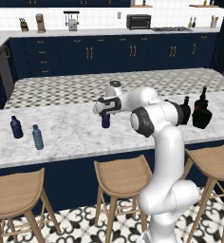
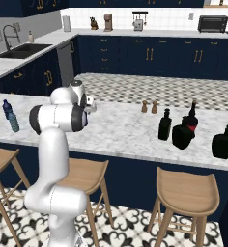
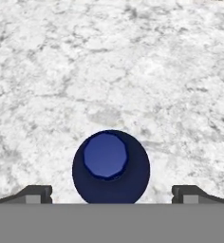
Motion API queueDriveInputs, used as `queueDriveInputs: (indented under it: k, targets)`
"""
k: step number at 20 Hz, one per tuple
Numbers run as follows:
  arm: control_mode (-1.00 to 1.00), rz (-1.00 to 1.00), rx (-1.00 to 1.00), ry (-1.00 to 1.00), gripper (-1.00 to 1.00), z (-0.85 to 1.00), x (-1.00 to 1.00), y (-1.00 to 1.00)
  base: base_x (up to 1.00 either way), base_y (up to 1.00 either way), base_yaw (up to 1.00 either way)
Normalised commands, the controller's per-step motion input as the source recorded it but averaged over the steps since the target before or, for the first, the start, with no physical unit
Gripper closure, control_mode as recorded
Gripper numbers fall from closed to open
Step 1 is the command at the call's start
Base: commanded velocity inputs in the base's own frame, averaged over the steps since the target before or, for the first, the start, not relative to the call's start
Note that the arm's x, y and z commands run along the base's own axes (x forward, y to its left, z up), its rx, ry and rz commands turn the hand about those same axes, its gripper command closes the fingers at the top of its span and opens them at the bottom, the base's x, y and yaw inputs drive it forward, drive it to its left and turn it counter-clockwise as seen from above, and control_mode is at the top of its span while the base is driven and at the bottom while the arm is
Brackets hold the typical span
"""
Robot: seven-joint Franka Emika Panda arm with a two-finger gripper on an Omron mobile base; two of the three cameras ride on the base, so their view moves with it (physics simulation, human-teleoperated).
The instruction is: Move the plastic bottles in the middle to the plastics group, and the glass bottles in the middle to the glass group.
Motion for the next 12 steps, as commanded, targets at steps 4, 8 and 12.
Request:
queueDriveInputs:
  k: [4, 8, 12]
  targets:
    - [-1.0, 0.0, 0.0, 0.0, -1.0, -0.08, 0.09, 0.0, 0.0, 0.0, 0.0]
    - [-1.0, 0.0, 0.0, 0.0, -1.0, 0.0, 0.17, 0.0, 0.0, 0.0, 0.0]
    - [-1.0, 0.0, 0.0, 0.0, -1.0, 0.0, 0.03, 0.0, 0.0, 0.0, 0.0]
